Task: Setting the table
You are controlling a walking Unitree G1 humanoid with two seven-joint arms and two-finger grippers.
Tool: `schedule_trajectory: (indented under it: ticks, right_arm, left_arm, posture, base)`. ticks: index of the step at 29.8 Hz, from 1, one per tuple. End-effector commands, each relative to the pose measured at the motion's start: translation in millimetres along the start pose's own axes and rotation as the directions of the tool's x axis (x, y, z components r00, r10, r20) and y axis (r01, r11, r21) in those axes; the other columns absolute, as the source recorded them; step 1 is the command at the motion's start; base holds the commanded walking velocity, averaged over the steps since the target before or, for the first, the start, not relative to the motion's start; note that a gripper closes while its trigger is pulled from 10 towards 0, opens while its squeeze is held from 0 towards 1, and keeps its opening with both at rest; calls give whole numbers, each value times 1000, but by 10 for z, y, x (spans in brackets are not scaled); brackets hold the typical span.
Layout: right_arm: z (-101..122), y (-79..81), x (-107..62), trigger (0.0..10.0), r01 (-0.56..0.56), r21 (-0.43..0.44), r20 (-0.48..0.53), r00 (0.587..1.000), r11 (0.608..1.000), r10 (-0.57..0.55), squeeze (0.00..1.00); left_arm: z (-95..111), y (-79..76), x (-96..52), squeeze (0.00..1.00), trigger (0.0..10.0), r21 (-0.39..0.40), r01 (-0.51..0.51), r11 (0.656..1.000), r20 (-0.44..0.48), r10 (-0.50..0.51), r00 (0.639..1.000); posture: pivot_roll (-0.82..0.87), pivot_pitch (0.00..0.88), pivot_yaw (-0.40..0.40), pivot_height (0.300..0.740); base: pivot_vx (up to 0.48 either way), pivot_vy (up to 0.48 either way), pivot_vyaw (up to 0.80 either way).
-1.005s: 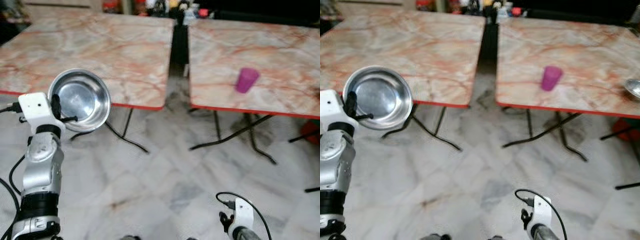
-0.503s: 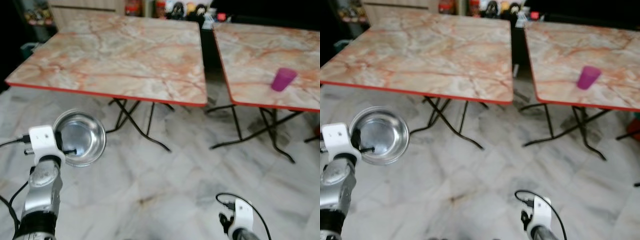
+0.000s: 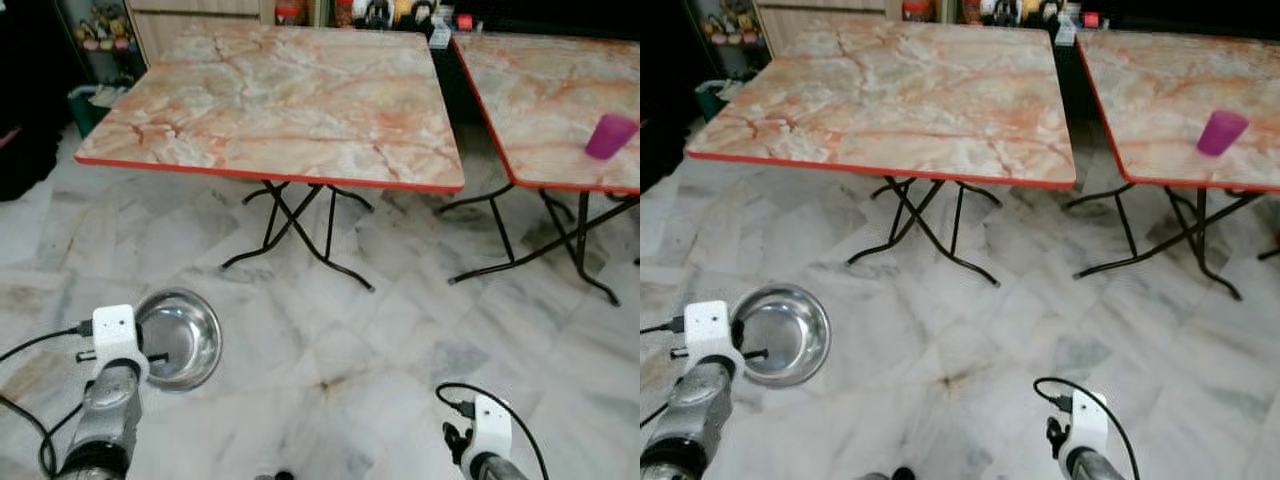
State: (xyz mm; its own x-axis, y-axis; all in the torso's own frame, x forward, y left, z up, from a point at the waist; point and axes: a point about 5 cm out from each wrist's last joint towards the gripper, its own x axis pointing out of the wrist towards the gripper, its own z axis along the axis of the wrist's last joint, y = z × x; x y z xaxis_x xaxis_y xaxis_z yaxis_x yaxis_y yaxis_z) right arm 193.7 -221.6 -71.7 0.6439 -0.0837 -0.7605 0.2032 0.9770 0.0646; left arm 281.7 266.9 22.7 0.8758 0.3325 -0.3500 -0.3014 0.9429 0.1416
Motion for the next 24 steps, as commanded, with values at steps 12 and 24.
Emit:
schedule_trajectory:
  ticks: [12,24]
  right_arm:
    - [2,28,5,10000,-3,14,3,1000,1000,3,0]
    - [-2,41,6,10000,-8,22,0,1000,1000,8,0]
  left_arm:
    - [-162,3,-32,0,10000,58,-15,998,-43,18,999]
    - [-430,-2,-137,0,10000,63,-21,998,-130,29,991]
  posture:
    - [34,136,-24,740]
    - [33,135,-22,740]
  base:
    - [0,453,0]
    - [0,25,0]
